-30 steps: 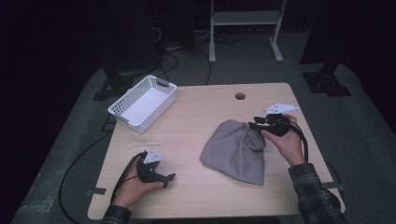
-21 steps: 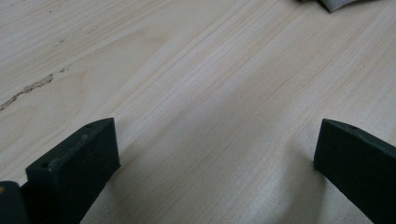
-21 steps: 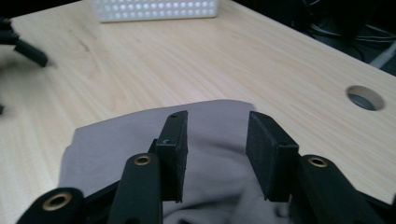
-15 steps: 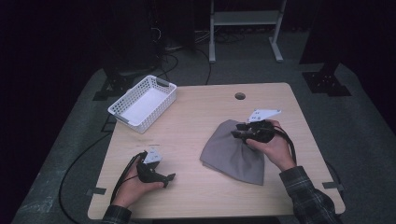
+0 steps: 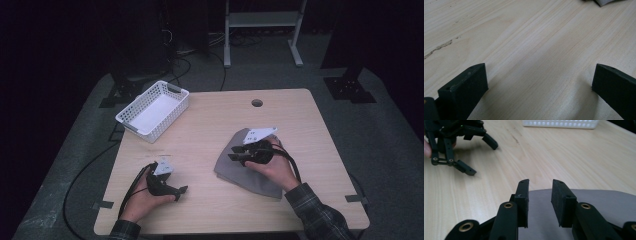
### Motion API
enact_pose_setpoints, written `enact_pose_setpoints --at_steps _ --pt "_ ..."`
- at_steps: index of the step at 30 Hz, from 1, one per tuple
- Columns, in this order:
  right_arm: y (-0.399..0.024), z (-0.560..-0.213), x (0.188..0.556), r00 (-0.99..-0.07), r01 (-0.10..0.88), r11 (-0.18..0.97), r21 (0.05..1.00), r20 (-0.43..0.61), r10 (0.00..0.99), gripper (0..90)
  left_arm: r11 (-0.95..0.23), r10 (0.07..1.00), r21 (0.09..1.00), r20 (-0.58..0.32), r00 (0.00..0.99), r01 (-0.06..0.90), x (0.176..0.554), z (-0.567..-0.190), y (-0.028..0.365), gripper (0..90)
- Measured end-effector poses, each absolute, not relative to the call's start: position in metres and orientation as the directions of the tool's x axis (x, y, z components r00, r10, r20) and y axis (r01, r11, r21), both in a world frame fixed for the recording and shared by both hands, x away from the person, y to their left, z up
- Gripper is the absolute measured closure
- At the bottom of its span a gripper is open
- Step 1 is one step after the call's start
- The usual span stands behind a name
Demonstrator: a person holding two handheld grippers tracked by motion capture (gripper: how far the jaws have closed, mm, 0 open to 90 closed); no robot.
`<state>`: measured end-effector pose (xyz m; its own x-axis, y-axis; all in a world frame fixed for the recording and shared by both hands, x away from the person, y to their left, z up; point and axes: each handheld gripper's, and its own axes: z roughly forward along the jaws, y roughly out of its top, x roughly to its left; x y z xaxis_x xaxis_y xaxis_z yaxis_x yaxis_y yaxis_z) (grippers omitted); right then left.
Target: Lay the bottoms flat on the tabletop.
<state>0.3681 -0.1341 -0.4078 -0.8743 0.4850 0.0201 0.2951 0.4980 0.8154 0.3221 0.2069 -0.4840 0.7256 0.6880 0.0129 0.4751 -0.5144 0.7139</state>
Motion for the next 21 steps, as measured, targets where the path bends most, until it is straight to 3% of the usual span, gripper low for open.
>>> enact_pose_setpoints --at_steps 11,21 --pt "-0.094 -0.434 0.362 -0.901 0.291 0.554 0.78 0.028 0.434 67.6 -0.516 0.688 0.712 0.013 0.726 0.476 0.322 -0.484 0.207 0.0" --pt "-0.075 -0.463 0.371 -0.898 0.313 0.603 0.734 0.021 0.44 61.6 -0.52 0.686 0.71 0.015 0.728 0.475 0.322 -0.484 0.207 0.0"
